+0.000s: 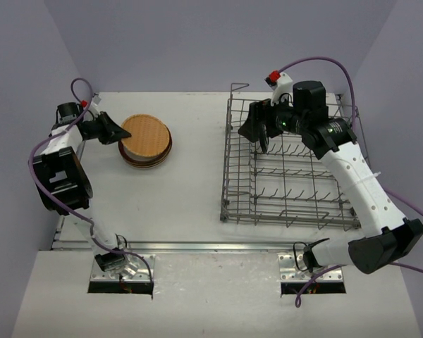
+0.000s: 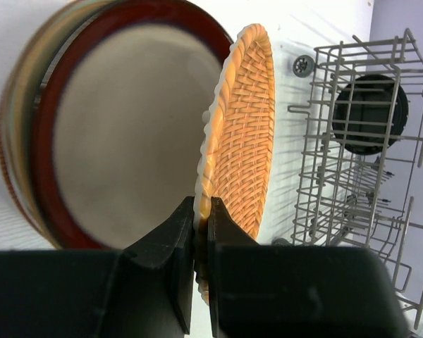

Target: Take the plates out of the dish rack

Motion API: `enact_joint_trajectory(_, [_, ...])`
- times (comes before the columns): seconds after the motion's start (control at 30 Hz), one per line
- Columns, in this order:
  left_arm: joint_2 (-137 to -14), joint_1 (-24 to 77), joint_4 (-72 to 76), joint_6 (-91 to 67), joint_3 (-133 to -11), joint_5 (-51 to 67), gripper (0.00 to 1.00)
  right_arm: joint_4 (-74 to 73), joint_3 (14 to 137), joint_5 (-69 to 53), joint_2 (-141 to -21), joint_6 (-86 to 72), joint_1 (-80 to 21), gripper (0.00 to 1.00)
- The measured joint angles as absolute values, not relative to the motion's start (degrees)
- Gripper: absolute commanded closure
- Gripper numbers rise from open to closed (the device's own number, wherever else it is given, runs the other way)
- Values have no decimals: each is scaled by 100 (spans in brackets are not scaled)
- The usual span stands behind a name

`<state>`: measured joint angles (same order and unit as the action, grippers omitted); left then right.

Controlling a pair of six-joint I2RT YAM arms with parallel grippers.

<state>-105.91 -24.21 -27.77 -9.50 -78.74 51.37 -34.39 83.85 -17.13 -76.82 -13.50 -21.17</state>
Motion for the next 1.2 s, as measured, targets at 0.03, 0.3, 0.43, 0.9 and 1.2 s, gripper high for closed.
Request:
enact_joint_trajectory(0.03, [-10662,-2457,-2738,-952,-7884,5119,96,-3439,8385,-1715,-7682,-1350,-2117,1])
enact_joint_trajectory(0.3, [-10989,-2587,-2690,-935,-7930,5042,59,-3440,8385,-1733,-7682,-1349,-2117,1])
enact_joint_trajectory(0.43, [-10995,-2587,-2712,-880,-7997,5015,49,-3453,8385,-1733,-7682,-1345,-2117,1])
enact_joint_trajectory(0.9, [-9342,-2578,-2358,-274,-7476,2724,9,-3764,8412,540,-8267,-1499,-2117,1])
enact_joint_trajectory(1.2, [-7238,-1648,-1495,234,-6619,636,9,-4123,8476,2073,-8936,-1905,-2202,7])
